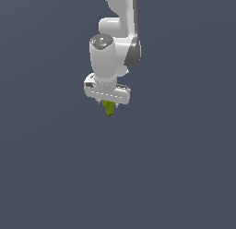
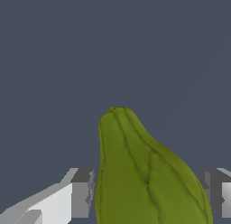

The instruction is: Pick up the object and move it to a goal position.

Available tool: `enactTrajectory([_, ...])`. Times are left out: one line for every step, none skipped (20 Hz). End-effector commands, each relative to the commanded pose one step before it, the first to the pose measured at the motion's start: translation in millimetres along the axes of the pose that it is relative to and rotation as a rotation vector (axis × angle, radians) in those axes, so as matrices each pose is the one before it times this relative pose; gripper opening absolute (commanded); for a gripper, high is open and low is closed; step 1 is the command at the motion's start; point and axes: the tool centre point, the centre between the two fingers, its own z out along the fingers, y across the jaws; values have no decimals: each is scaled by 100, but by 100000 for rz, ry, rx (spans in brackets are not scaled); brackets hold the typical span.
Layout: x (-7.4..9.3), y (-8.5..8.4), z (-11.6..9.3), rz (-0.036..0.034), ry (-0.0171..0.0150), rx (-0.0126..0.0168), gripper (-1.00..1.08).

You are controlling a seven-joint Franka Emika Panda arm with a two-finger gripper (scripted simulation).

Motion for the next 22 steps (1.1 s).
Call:
enactTrajectory([-407,573,-2795,4,208,51,-100])
enactTrajectory([-168,236,-1118,0,0,0,-100])
enactTrajectory([-163,232,-1103,0,0,0,-100])
enactTrajectory([-159,229,-1089,0,0,0,-100])
enactTrajectory([-154,226,-1076,0,0,0,-100])
enactTrajectory([-142,259,-1054,68,-8,11,-100])
enactTrajectory([-142,216,-1030,0,0,0,-100])
enactTrajectory([-135,209,-1001,0,0,0,-100])
enactTrajectory([-128,202,-970,0,0,0,-100])
enactTrajectory([-120,195,-937,0,0,0,-100])
enactTrajectory([-112,187,-900,0,0,0,-100])
enactTrajectory([-103,178,-858,0,0,0,-100])
enactTrajectory([-94,168,-812,0,0,0,-100])
enactTrajectory([-85,157,-761,0,0,0,-100])
enactTrajectory([-75,146,-707,0,0,0,-100])
enactTrajectory([-69,114,-656,4,13,-68,-100])
enactTrajectory([-56,123,-600,0,0,0,-100])
enactTrajectory([-47,112,-547,0,0,0,-100])
enactTrajectory([-39,101,-495,0,0,0,-100])
enactTrajectory([-32,90,-442,0,0,0,-100])
enactTrajectory([-25,79,-390,0,0,0,-100])
enactTrajectory([-20,68,-338,0,0,0,-100])
